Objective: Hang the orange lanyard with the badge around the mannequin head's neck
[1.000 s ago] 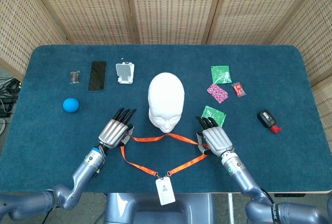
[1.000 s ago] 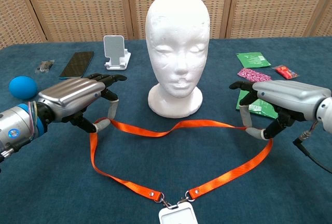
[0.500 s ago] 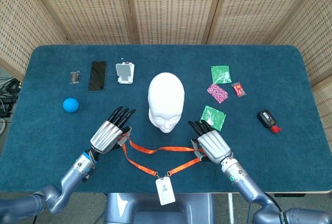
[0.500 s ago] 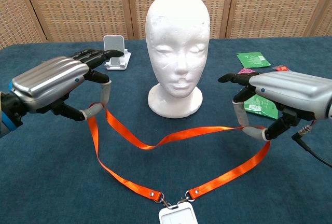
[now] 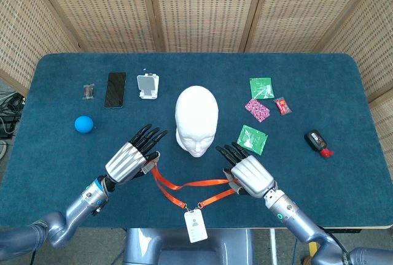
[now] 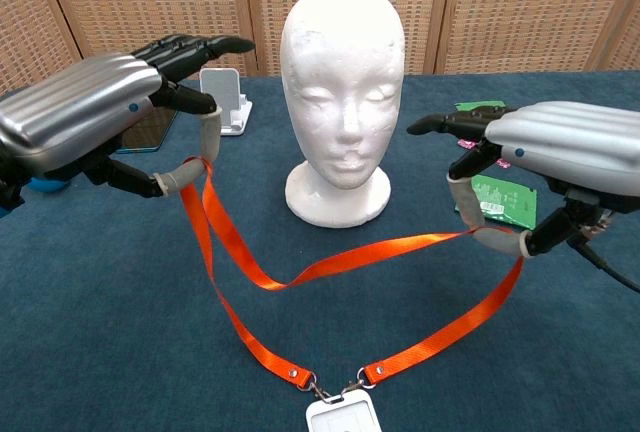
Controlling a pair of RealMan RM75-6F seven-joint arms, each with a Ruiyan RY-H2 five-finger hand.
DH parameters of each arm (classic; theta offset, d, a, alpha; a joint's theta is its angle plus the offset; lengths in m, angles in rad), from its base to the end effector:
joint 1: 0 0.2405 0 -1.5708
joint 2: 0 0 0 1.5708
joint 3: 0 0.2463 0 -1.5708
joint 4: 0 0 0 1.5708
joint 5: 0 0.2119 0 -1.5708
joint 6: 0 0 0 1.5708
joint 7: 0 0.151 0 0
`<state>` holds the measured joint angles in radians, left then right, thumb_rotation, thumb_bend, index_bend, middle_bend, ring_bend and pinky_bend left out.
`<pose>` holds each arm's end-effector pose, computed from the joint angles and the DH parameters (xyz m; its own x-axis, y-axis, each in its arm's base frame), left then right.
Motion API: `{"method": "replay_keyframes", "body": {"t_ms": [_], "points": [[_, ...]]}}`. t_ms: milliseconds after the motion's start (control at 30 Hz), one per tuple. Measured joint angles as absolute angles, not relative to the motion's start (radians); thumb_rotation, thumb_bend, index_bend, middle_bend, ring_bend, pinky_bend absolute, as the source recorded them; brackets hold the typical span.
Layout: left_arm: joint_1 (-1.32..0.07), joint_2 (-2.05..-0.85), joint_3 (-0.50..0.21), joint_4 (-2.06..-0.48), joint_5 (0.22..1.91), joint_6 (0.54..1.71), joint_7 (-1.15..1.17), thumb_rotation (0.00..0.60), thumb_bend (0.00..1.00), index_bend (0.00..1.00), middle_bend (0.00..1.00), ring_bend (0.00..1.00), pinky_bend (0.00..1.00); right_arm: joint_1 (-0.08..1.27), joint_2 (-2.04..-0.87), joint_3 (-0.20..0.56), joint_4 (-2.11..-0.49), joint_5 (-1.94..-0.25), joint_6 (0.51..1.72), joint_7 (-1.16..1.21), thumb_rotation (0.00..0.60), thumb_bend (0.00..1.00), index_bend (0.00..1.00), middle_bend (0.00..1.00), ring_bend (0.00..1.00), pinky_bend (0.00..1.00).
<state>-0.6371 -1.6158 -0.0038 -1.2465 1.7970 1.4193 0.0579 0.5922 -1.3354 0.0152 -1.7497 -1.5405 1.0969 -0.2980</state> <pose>-0.1369 0.2834 -0.0049 0.3659 -0.1086 0.9243 0.6001 -0.7315 -0.3235 -0.1375 -0.2595 0.0198 0.5141 -0.1741 0.8399 -0.7245 -0.6123 0.3166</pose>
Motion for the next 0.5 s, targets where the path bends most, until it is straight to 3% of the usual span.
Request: {"method": "replay_keyframes", "body": {"t_ms": [500], "points": [[-0.677,-1.528,-0.129,-1.403,1.740,1.427,0.071,0.600,0.46,0.67,0.00,0.00,0.00,0.581,-1.203,0.149,-1.872,-1.466,1.177,-0.217,0.600,0.71,0.76,0.03,0.00,0.00]]}}
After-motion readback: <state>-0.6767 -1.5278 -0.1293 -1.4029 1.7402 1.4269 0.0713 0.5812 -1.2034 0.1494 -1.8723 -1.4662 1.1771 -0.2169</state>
